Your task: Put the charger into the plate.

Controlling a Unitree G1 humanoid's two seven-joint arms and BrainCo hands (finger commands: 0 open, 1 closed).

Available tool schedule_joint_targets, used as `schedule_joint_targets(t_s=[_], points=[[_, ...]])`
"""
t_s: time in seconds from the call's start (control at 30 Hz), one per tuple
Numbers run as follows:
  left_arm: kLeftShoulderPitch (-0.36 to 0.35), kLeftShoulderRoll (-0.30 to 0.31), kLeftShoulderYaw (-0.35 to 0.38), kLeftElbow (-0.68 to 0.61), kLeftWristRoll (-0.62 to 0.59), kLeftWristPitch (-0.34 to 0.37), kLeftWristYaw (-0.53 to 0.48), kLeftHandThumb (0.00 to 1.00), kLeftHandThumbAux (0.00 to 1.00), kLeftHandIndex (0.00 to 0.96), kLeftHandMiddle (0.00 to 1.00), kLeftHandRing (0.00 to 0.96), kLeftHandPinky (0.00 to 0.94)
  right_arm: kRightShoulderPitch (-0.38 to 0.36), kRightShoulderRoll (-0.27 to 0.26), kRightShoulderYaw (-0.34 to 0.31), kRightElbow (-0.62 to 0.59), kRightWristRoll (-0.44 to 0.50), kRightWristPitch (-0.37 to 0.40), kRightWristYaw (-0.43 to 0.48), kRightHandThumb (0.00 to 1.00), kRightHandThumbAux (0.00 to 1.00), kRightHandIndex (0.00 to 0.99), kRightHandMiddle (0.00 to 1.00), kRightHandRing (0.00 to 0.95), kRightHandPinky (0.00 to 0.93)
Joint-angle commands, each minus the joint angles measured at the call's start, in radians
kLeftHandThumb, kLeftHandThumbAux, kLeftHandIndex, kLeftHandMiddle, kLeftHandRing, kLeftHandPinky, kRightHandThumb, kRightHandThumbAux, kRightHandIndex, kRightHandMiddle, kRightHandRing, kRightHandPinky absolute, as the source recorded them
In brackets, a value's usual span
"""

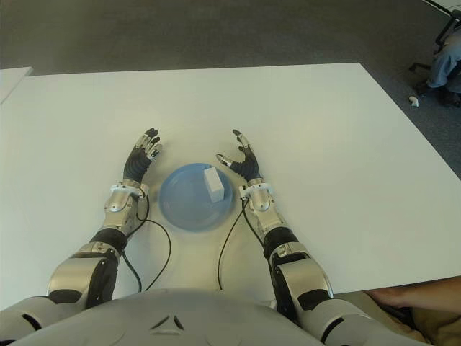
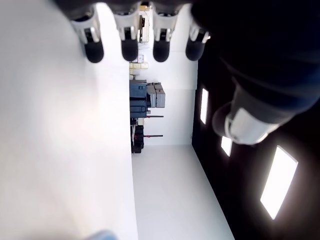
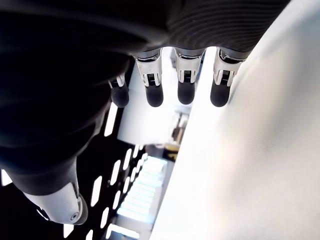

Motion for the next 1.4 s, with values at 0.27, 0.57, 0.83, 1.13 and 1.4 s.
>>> schedule_joint_targets(t_s=[0.27, 0.57, 0.83, 1.13, 1.4], points=[[0.087, 0.000, -0.003, 0.082, 0.020, 0.042, -0.003, 0.000, 0.590, 0.000, 0.000, 0.000, 0.000, 0.118, 0.002, -0.006, 0.115, -0.002, 0.072, -0.013, 0.000, 0.634, 0.003, 0.008, 0.004, 0.025], [0.086, 0.002, -0.004, 0.092, 0.033, 0.029, 0.011, 0.000, 0.579, 0.000, 0.000, 0.000, 0.000, 0.118, 0.011, -0.034, 0.124, 0.016, 0.057, -0.030, 0.000, 0.612, 0.018, 0.016, 0.007, 0.024], [0.080, 0.006, -0.009, 0.100, 0.053, 0.037, 0.038, 0.000, 0.574, 0.000, 0.000, 0.000, 0.000, 0.126, 0.029, -0.069, 0.118, 0.055, 0.039, -0.014, 0.007, 0.626, 0.024, 0.016, 0.003, 0.017], [0.078, 0.004, -0.014, 0.108, 0.079, 0.029, 0.073, 0.000, 0.565, 0.000, 0.000, 0.000, 0.000, 0.129, 0.051, -0.116, 0.115, 0.113, 0.032, 0.027, 0.020, 0.670, 0.020, 0.006, 0.000, 0.005], [0.076, 0.003, -0.015, 0.110, 0.088, 0.035, 0.072, 0.000, 0.570, 0.000, 0.000, 0.000, 0.000, 0.136, 0.060, -0.137, 0.096, 0.130, 0.035, 0.050, 0.009, 0.705, 0.012, 0.000, 0.000, 0.000]])
